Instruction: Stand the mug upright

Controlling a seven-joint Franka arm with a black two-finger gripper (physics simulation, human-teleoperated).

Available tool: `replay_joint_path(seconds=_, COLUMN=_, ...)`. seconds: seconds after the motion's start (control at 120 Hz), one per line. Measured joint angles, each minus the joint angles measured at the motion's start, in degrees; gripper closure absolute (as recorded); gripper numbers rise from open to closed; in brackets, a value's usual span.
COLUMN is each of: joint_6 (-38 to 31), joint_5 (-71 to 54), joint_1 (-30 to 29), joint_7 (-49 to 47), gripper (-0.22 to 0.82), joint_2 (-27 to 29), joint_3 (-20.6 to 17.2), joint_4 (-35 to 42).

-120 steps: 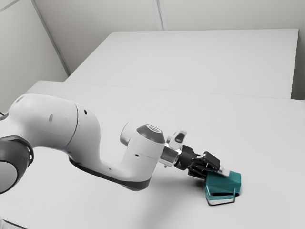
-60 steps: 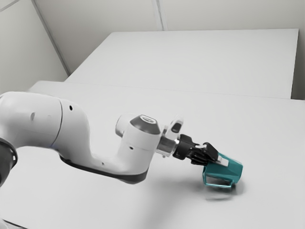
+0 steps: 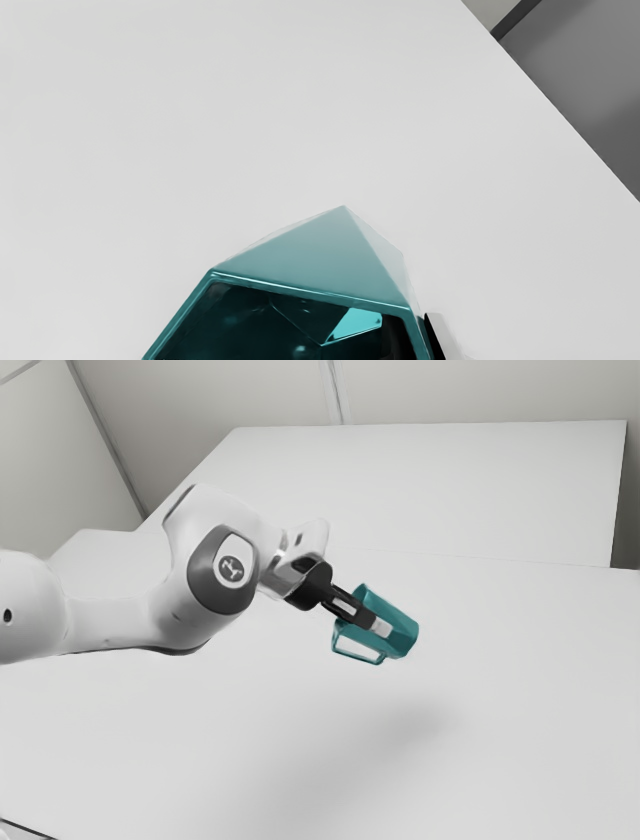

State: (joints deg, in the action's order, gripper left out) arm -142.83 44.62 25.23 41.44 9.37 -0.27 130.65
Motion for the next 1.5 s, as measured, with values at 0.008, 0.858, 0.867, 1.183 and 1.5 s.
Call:
replay_joint_path(seconds=0.008, joint_6=0.31, joint_5=-1.34, joint_1=-0.26, joint_7=-0.46, gripper=0.78, joint_2=0.19, joint_3=0.05, joint_4=-0.03)
replay_joint_path(seconds=0.858, joint_6=18.14, joint_5=-49.04, joint_1=-11.96, joint_7=-26.2, gripper=0.78, joint_2=-6.8, joint_3=7.07, joint_4=-2.65)
replay_joint_path(seconds=0.867, joint_6=18.08, joint_5=-49.07, joint_1=-11.98, joint_7=-26.3, gripper=0.78, joint_2=-6.9, joint_3=7.07, joint_4=-2.65)
replay_joint_path(seconds=1.183, joint_6=13.02, joint_5=-50.43, joint_1=-11.71, joint_7=-29.22, gripper=0.78, joint_2=-9.51, joint_3=7.1, joint_4=-2.48)
replay_joint_path(seconds=1.5, joint_6=8.91, joint_5=-50.75, joint_1=-12.32, joint_7=-31.01, gripper=0.78, joint_2=-12.23, joint_3=7.06, joint_4=-1.71)
